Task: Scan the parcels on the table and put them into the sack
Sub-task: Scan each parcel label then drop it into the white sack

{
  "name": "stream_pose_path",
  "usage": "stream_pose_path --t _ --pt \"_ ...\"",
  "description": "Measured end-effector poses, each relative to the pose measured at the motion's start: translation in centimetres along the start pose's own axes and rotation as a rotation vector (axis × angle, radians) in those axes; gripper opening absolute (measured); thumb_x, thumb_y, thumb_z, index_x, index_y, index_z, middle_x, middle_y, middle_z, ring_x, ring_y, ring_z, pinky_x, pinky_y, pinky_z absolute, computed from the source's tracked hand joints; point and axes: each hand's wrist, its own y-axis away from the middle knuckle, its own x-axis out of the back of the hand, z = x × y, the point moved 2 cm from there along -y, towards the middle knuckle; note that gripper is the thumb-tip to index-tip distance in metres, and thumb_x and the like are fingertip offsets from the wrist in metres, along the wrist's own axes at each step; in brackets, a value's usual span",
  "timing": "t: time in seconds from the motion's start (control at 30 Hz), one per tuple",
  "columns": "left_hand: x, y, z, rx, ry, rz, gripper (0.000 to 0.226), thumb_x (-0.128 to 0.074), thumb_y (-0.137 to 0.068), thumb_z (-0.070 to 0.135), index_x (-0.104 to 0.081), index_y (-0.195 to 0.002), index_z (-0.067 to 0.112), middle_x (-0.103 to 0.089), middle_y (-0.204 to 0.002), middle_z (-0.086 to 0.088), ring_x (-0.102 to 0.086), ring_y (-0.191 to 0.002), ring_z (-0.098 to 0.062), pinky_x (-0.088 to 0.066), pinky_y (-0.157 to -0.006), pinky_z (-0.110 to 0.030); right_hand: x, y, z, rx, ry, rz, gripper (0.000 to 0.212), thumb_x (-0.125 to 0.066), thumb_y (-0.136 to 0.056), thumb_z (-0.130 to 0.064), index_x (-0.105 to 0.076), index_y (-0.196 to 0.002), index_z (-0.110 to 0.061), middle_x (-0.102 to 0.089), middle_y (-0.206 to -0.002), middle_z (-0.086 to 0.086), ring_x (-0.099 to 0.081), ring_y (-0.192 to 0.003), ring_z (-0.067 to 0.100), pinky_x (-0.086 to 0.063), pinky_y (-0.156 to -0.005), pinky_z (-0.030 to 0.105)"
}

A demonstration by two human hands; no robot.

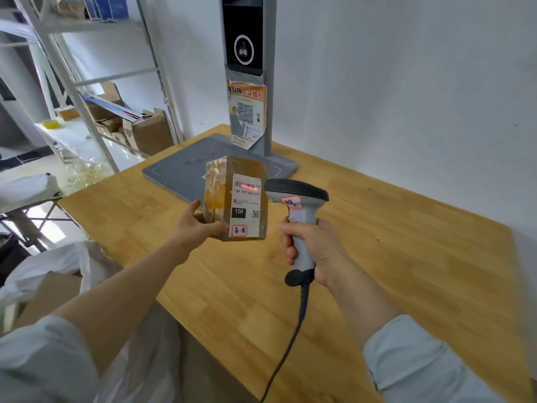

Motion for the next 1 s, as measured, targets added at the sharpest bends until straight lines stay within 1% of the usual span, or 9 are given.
stream_pose_path --t 0.1,0.33,0.43,0.53,0.67,0.8,0.9,0.97,1.0 --pt "0.6 0.2 -0.2 -0.005 0.014 0.01 0.099 -0.079 -0.075 0.011 -0.018 -0.152 0.015 -0.058 -0.114 -0.003 -0.056 -0.106 -0.022 -0.041 -0.105 -0.049 -0.7 0.2 -0.1 0.009 0.024 -0.009 0.011 -0.063 -0.085 -0.003 -0.057 -0.078 -0.009 -0.051 -0.054 0.005 -0.041 -0.039 0.012 -0.038 -0.041 0.022" --pt "1.7 0.4 -0.6 0.002 0.019 0.034 0.099 -0.08 -0.074 0.014 -0.02 -0.152 0.018 -0.059 -0.116 -0.004 -0.057 -0.107 -0.022 -0.043 -0.103 -0.049 -1.6 0.6 -0.5 0.044 0.076 -0.03 0.01 -0.063 -0.085 -0.002 -0.057 -0.078 -0.007 -0.051 -0.054 0.006 -0.041 -0.039 0.013 -0.038 -0.041 0.023" --pt "2.2 0.7 -0.8 0.009 0.048 0.044 0.097 -0.08 -0.074 0.015 -0.021 -0.152 0.016 -0.059 -0.114 -0.004 -0.061 -0.099 -0.02 -0.045 -0.102 -0.048 -1.9 0.6 -0.4 0.055 0.075 -0.035 0.008 -0.065 -0.084 -0.002 -0.059 -0.082 -0.008 -0.054 -0.055 0.006 -0.043 -0.04 0.014 -0.039 -0.041 0.024" --pt "3.4 1.7 -0.8 0.039 0.102 0.094 0.09 -0.077 -0.078 0.018 -0.024 -0.15 0.017 -0.057 -0.113 -0.004 -0.06 -0.091 -0.016 -0.047 -0.1 -0.044 -2.2 0.2 -0.3 0.054 0.054 -0.036 0.012 -0.07 -0.08 0.0 -0.061 -0.083 -0.007 -0.059 -0.056 0.007 -0.048 -0.042 0.014 -0.042 -0.043 0.023" --pt "7.7 4.0 -1.7 0.101 0.18 0.301 0.084 -0.076 -0.078 0.029 -0.031 -0.148 0.018 -0.06 -0.119 -0.006 -0.06 -0.098 -0.019 -0.049 -0.098 -0.04 -4.5 -1.2 0.7 0.011 0.056 -0.098 0.019 -0.072 -0.075 0.004 -0.06 -0.086 -0.006 -0.062 -0.058 0.008 -0.052 -0.044 0.014 -0.044 -0.044 0.024" --pt "13.7 8.5 -2.9 0.113 0.178 0.53 0.076 -0.072 -0.083 0.022 -0.032 -0.147 0.014 -0.058 -0.118 -0.009 -0.058 -0.096 -0.02 -0.05 -0.087 -0.034 -9.2 -3.0 3.1 -0.061 0.165 -0.225 0.032 -0.073 -0.073 0.005 -0.059 -0.101 -0.002 -0.066 -0.067 0.012 -0.06 -0.05 0.018 -0.046 -0.043 0.025" --pt "18.5 11.8 -4.4 0.14 0.115 0.701 0.073 -0.072 -0.083 0.023 -0.035 -0.145 0.012 -0.059 -0.116 -0.007 -0.06 -0.095 -0.021 -0.052 -0.087 -0.037 -13.3 -3.6 5.2 -0.081 0.264 -0.316 0.031 -0.073 -0.073 0.006 -0.059 -0.099 -0.002 -0.066 -0.069 0.014 -0.065 -0.052 0.019 -0.046 -0.044 0.026" --pt "21.2 13.3 -5.5 0.163 0.106 0.789 0.061 -0.072 -0.083 0.021 -0.044 -0.136 0.011 -0.058 -0.109 -0.004 -0.061 -0.093 -0.022 -0.052 -0.083 -0.036 -15.6 -3.9 6.2 -0.088 0.311 -0.35 0.028 -0.073 -0.074 0.006 -0.058 -0.096 -0.004 -0.066 -0.069 0.013 -0.066 -0.054 0.019 -0.046 -0.046 0.028" --pt "22.6 13.8 -6.1 0.18 0.088 0.823 0.049 -0.071 -0.083 0.019 -0.048 -0.126 0.014 -0.056 -0.105 -0.004 -0.06 -0.092 -0.023 -0.051 -0.08 -0.034 -16.8 -4.2 6.6 -0.089 0.335 -0.364 0.027 -0.073 -0.074 0.006 -0.058 -0.095 -0.005 -0.066 -0.07 0.013 -0.067 -0.056 0.019 -0.046 -0.048 0.029"
